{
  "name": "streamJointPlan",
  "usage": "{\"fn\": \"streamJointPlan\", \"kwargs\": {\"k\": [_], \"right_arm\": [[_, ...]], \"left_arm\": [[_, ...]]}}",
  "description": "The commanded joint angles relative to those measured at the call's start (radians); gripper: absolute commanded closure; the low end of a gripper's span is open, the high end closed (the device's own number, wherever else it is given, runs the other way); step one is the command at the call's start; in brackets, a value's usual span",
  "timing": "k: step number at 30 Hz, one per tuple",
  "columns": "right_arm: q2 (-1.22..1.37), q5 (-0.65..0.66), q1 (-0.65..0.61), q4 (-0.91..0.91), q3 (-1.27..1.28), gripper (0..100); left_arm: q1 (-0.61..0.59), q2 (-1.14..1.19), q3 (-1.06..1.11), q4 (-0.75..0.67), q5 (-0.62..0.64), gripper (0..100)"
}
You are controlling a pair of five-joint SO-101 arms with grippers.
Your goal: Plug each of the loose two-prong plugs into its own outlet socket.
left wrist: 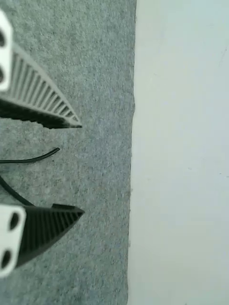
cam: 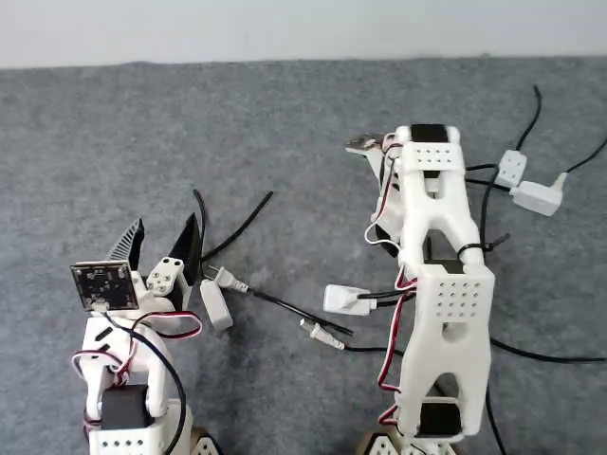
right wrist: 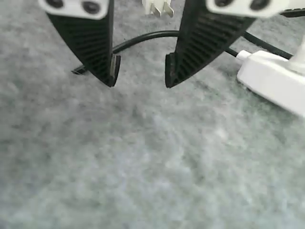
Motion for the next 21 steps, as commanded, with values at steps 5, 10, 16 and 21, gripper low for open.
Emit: {"fn": "streamJointPlan", "kwargs": {"k": [5, 10, 16, 21], "right_arm": [[-0.099, -0.029, -0.077, 0.041, -0.012, 83.3], [-0.136, -0.043, -0.091, 0.041, -0.008, 83.3], [-0.065, -0.101, -0.117, 0.038, -0.012, 83.3], [-0.058, -0.207, -0.249, 0.038, -0.012, 83.1]], "left_arm": [[0.005, -0.009, -0.01, -0.034, -0.014, 74], [0.006, -0.009, -0.01, -0.037, -0.014, 74], [0.035, -0.011, 0.001, -0.043, -0.015, 74], [0.107, -0.011, 0.05, -0.118, -0.068, 74]]}}
